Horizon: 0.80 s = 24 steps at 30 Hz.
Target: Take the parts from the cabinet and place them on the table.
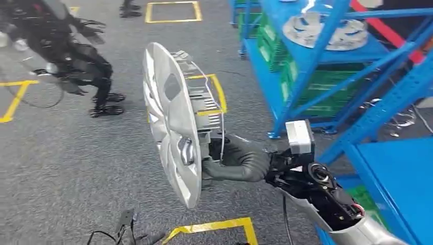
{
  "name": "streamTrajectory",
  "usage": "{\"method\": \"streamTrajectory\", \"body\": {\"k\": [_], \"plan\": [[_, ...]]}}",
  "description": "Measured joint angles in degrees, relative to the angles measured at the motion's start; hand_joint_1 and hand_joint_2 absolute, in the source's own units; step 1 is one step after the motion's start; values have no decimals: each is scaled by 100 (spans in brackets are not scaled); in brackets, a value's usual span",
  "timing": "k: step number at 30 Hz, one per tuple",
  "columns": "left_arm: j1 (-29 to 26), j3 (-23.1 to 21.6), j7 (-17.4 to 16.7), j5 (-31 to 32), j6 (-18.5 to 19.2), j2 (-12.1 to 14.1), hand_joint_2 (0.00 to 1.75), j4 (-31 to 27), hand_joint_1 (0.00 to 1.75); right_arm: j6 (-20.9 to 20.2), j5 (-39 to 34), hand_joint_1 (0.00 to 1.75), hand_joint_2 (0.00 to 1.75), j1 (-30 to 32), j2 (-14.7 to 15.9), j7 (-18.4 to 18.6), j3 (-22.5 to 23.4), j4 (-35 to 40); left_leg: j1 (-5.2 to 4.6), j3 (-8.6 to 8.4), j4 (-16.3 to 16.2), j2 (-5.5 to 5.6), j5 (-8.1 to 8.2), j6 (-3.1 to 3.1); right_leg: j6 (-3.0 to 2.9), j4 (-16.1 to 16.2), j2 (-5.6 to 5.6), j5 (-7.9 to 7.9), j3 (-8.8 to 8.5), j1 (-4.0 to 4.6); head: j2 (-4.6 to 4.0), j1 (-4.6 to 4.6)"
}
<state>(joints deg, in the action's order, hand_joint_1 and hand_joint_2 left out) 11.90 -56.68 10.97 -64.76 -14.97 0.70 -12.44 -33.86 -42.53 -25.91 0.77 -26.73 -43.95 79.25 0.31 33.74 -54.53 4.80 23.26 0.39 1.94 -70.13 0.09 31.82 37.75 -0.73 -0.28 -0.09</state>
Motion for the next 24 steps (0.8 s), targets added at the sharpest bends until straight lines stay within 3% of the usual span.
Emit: {"method": "streamTrajectory", "body": {"k": [1, 2, 3, 4, 5, 7, 8, 9, 10, 11, 12, 13, 14, 15, 16, 17, 18, 20, 22, 23, 24], "plan": [[0, 0, 2, -4, 0, 0, 175, 0, 0, -2, -2, 175, 175, -11, 0, 0, 0, 0, 0, -16, -5, 96, 5, -6, -33, 532, 65, -318, -218, 3, 0, 17], [0, 0, 2, -4, 0, -2, 175, 0, 0, -7, -2, 175, 175, -19, 0, -2, 0, 0, 3, -33, -7, 180, 12, -13, -68, 1082, 198, -603, -452, 7, 0, 26], [-2, 0, 4, -4, 0, -15, 175, 0, 0, -11, -7, 175, 175, -25, 0, -7, 0, 0, 21, -24, 1, 237, 16, -20, -100, 1374, 504, -629, -573, -4, 0, 28], [10, 0, 4, -4, 2, -9, 175, 0, 0, -17, -7, 175, 175, -32, -2, -11, -4, -2, 6, 22, -35, 315, 4, -59, -93, 1498, 583, -629, -615, -33, 0, 9], [10, 0, 4, -7, 4, -13, 175, 0, 0, -22, -13, 175, 175, -45, -2, -17, -9, -7, 52, 57, -23, 365, -18, -101, -80, 1493, 520, -615, -603, 4, 0, 31], [-24, 0, 4, -7, 9, -4, 175, 0, 0, -22, -13, 175, 175, -49, -2, -20, -28, -15, 78, 66, 44, 538, -54, -194, -126, 1547, 398, -629, -651, 20, 0, 66], [-30, 0, 4, -9, 9, 18, 175, 0, 0, -22, -13, 175, 175, -53, -13, -30, -28, -15, 67, 68, 20, 463, -30, -203, -162, 1653, 296, -676, -717, -61, 0, 48], [-28, -2, 4, -15, 7, 13, 175, 0, 0, -22, -13, 175, 175, -65, -22, -37, -33, -20, 19, 139, -150, 4, 85, -212, -180, 1708, 219, -693, -759, -31, 0, 9], [-11, -2, 4, -22, 7, 13, 175, 0, 0, -28, -24, 175, 175, -87, -26, -66, -31, -22, 30, 347, -557, -235, 315, -230, -192, 1715, 125, -699, -770, -20, 0, -64], [4, 0, 4, -24, 7, 13, 175, 0, 0, -33, -24, 175, 175, -93, -26, -81, -31, -24, 41, 605, -1070, -348, 540, -256, -198, 1713, 33, -693, -770, -4, 0, -77], [4, 0, 4, -24, 9, 13, 175, 0, 0, -41, -24, 175, 175, -91, -26, -87, -35, -35, 50, 843, -1522, -392, 704, -277, -208, 1713, -68, -684, -768, 8, 0, -87], [1, 0, 4, -26, 9, 13, 175, 0, 0, -50, -22, 175, 175, -86, -26, -85, -44, -46, 58, 1004, -1809, -413, 758, -297, -209, 1711, -172, -674, -766, 8, 0, -105], [-7, -2, 4, -28, 9, 13, 175, 0, 0, -57, -22, 175, 175, -80, -26, -85, -55, -66, 65, 1004, -1785, -428, 682, -309, -204, 1710, -252, -664, -768, 8, 0, -125], [-17, -2, 4, -31, 9, 18, 175, 0, 0, -63, -22, 175, 175, -81, -29, -85, -61, -77, 69, 857, -1477, -450, 492, -319, -196, 1703, -338, -650, -770, 6, 0, -142], [-19, 0, 4, -31, 9, 22, 175, 0, 0, -77, -22, 175, 175, -82, -33, -87, -72, -79, 74, 580, -944, -495, 239, -321, -179, 1690, -411, -632, -775, 3, 0, -164], [-16, -2, 4, -31, 9, 31, 175, 0, 0, -81, -22, 175, 175, -82, -35, -90, -77, -79, 73, 239, -331, -639, -2, -322, -149, 1672, -481, -604, -788, 0, 0, -182], [-6, 0, 4, -31, 9, 20, 175, -2, 0, -85, -22, 175, 175, -83, -46, -92, -81, -79, 36, 48, 72, -909, -8, -307, -113, 1655, -526, -573, -795, 35, 0, -219], [0, -2, 4, -28, 9, 20, 175, 0, 0, -85, -15, 175, 175, -97, -46, -94, -85, -79, 28, 54, 34, -748, -36, -216, -56, 1639, -594, -531, -810, 75, 0, -173], [-21, 0, 4, -28, 9, 33, 175, 0, 0, -87, -15, 175, 175, -100, -48, -98, -94, -79, -6, 66, 26, -618, -18, -162, -13, 1646, -711, -506, -859, 57, 0, -134], [-24, -2, 4, -31, 9, 37, 175, 0, 0, -87, -15, 175, 175, -100, -53, -98, -94, -76, 17, 32, 51, -555, -32, -110, 34, 1631, -719, -462, -862, 41, 0, -136], [-26, -2, 4, -28, 9, 39, 175, 0, 0, -83, -13, 175, 175, -103, -53, -94, -94, -79, 38, 25, 54, -491, -33, -86, 53, 1459, -450, -321, -820, 13, 0, -105]]}}
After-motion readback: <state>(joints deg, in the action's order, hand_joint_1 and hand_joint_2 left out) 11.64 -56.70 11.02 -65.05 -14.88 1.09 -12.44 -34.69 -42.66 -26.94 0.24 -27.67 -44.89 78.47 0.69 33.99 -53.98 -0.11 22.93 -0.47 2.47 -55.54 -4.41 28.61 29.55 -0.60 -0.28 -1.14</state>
